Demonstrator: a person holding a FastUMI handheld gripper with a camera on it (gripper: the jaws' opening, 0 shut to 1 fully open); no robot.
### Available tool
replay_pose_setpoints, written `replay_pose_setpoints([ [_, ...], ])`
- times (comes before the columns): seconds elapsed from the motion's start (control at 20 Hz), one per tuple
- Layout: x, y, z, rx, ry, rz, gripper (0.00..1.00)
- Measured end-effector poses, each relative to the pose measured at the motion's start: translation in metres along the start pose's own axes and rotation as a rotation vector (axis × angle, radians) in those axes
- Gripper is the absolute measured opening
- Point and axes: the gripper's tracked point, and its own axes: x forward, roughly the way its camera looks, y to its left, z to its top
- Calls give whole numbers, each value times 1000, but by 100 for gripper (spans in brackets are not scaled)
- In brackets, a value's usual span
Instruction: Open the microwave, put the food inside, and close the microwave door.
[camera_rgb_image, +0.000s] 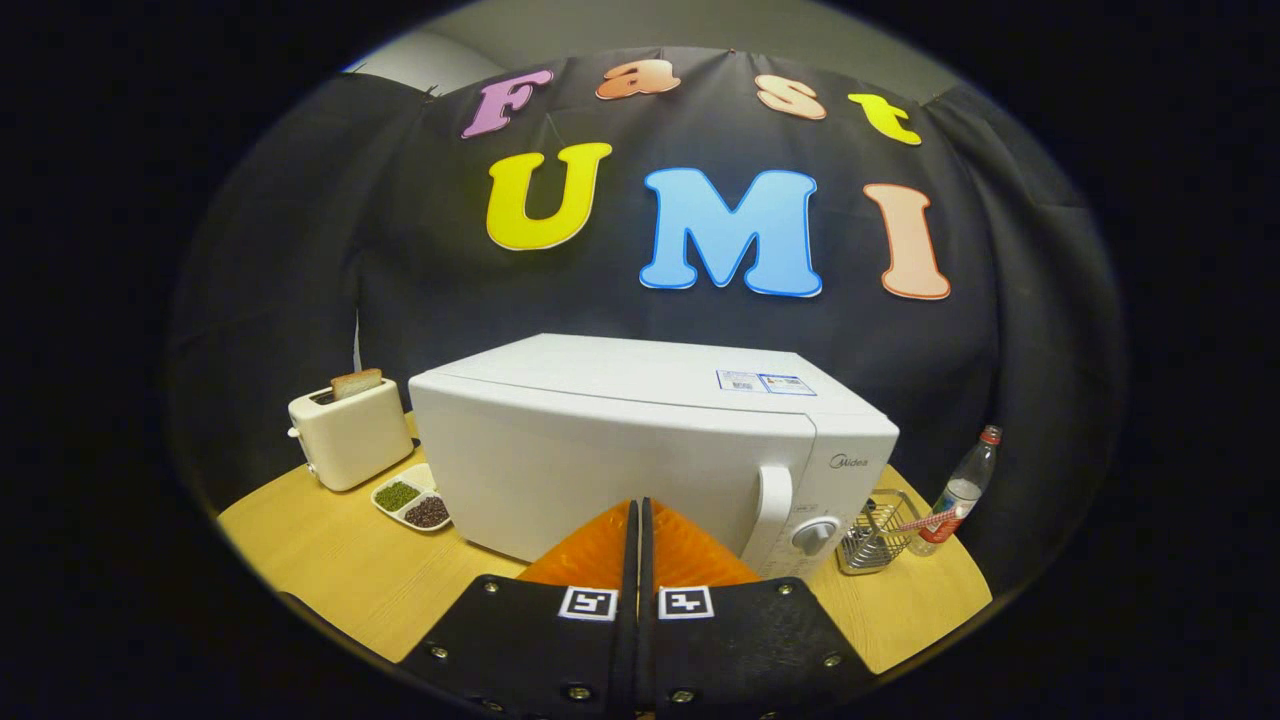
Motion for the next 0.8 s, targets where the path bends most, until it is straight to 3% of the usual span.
replay_pose_setpoints([
  [0.4,-81,-17,6,59,-37,-52,1],
  [0.5,-104,-19,5,86,-52,-54,5],
  [0.6,-127,-14,9,93,-93,-30,31],
  [0.75,-149,-14,5,57,-122,-13,97],
  [0.8,-154,-13,2,46,-119,-11,97],
])
